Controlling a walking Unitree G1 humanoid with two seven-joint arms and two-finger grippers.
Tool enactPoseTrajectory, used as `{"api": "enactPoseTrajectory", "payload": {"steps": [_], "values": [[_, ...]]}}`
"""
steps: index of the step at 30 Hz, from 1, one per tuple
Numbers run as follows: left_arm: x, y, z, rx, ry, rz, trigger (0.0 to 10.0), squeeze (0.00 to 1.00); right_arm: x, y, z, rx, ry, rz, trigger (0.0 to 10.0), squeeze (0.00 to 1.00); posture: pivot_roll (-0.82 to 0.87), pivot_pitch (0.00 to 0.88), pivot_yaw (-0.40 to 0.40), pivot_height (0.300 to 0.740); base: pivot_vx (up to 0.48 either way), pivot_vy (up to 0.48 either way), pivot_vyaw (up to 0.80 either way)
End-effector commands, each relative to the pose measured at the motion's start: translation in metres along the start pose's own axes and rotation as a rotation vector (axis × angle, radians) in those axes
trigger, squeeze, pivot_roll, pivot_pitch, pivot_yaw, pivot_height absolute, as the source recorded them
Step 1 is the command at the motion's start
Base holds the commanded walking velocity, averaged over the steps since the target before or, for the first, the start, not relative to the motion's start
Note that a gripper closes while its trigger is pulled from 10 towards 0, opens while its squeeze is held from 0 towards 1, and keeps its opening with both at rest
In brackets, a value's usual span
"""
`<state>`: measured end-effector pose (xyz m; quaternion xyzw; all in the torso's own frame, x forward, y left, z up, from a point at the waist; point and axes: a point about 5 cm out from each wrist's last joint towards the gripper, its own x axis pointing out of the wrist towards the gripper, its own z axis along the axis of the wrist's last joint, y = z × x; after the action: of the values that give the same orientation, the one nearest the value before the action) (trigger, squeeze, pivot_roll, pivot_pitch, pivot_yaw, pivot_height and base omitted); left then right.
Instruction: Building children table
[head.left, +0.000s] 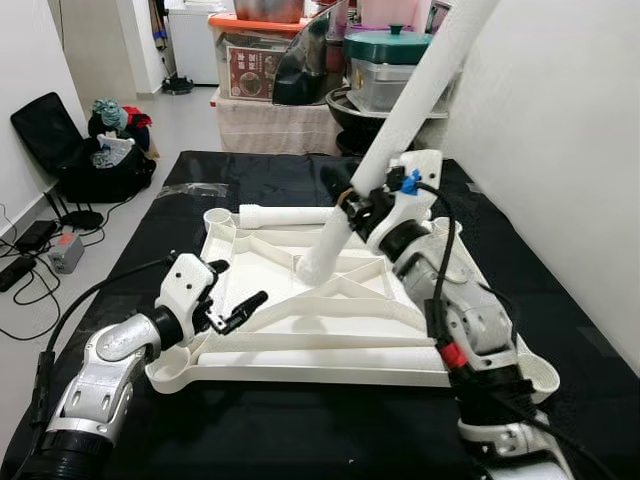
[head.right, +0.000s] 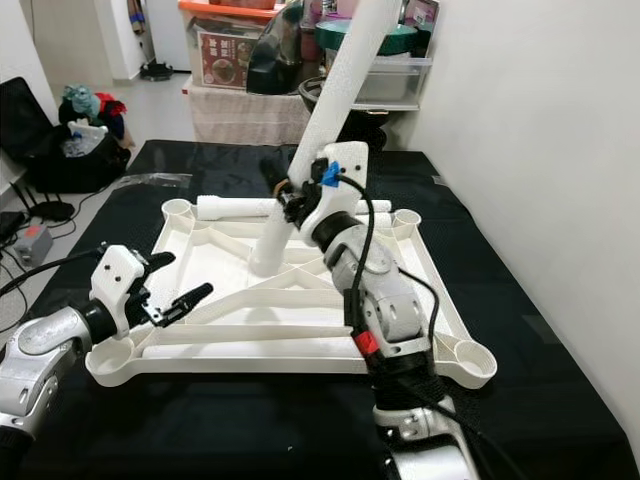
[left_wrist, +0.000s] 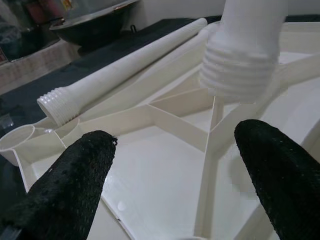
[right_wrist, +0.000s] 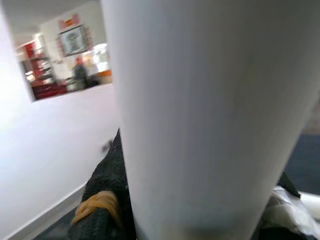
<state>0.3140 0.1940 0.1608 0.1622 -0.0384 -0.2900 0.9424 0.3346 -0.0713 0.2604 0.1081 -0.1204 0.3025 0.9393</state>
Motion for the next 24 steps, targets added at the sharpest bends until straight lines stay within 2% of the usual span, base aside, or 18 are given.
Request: {"api": "enactPoseTrajectory", "payload": {"steps": [1, 19, 24], "values": [[0.003, -0.002, 0.0, 0.019, 0.005, -0.02, 10.0, 0.0, 0.001, 0.008, 0.003, 0.01, -0.011, 0.037, 10.0, 0.0, 0.08, 0.0, -0.062, 0.74, 0.0, 0.0, 0.0], [0.007, -0.012, -0.006, 0.017, 0.016, -0.073, 10.0, 0.0, 0.014, 0.039, 0.002, 0.033, -0.01, 0.145, 10.0, 0.0, 0.08, 0.0, -0.062, 0.74, 0.0, 0.0, 0.0], [0.012, -0.011, -0.007, 0.037, 0.021, -0.076, 10.0, 0.0, 0.017, 0.061, 0.001, 0.073, 0.002, 0.238, 10.0, 0.0, 0.08, 0.0, -0.057, 0.74, 0.0, 0.0, 0.0]]}}
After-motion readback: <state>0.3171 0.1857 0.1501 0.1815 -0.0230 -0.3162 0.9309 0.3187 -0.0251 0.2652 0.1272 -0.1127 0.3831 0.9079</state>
